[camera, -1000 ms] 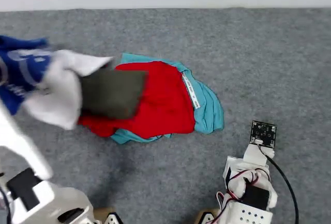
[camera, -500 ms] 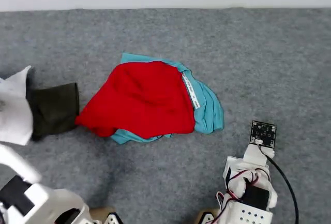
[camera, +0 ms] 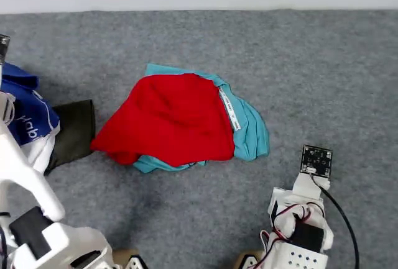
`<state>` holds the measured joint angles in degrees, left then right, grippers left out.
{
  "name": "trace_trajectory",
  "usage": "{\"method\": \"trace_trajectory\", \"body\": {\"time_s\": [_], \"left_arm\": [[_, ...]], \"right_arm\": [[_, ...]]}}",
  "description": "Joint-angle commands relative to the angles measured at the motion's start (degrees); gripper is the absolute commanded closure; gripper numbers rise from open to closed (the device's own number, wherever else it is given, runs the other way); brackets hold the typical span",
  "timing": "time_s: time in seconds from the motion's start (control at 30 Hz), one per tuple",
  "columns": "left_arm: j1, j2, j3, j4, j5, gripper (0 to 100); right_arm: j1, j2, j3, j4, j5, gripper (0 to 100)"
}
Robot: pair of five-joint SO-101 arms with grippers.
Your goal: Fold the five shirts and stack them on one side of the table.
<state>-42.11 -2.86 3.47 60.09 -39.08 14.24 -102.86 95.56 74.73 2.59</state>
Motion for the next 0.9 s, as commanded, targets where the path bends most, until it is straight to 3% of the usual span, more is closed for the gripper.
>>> {"method": "trace_trajectory", "body": {"time_s": [0.0,0.33,0.53,0.67,0.87], "left_arm": [[1.85,-6.51,-3.56,4.04,-2.81,72],[14.86,-15.38,-1.01,14.77,-1.41,72],[25.93,-15.38,8.31,16.00,-0.79,71],[33.76,-15.38,11.47,19.34,-6.24,71],[45.27,-15.30,18.33,18.46,-6.33,71]], "right_arm": [[0.57,-0.84,0.88,0.22,-0.26,99.0],[0.57,-0.84,0.88,0.22,-0.26,99.0],[0.57,-0.84,0.88,0.22,-0.26,99.0],[0.57,-0.84,0.88,0.22,-0.26,99.0],[0.57,-0.84,0.88,0.22,-0.26,99.0]]}}
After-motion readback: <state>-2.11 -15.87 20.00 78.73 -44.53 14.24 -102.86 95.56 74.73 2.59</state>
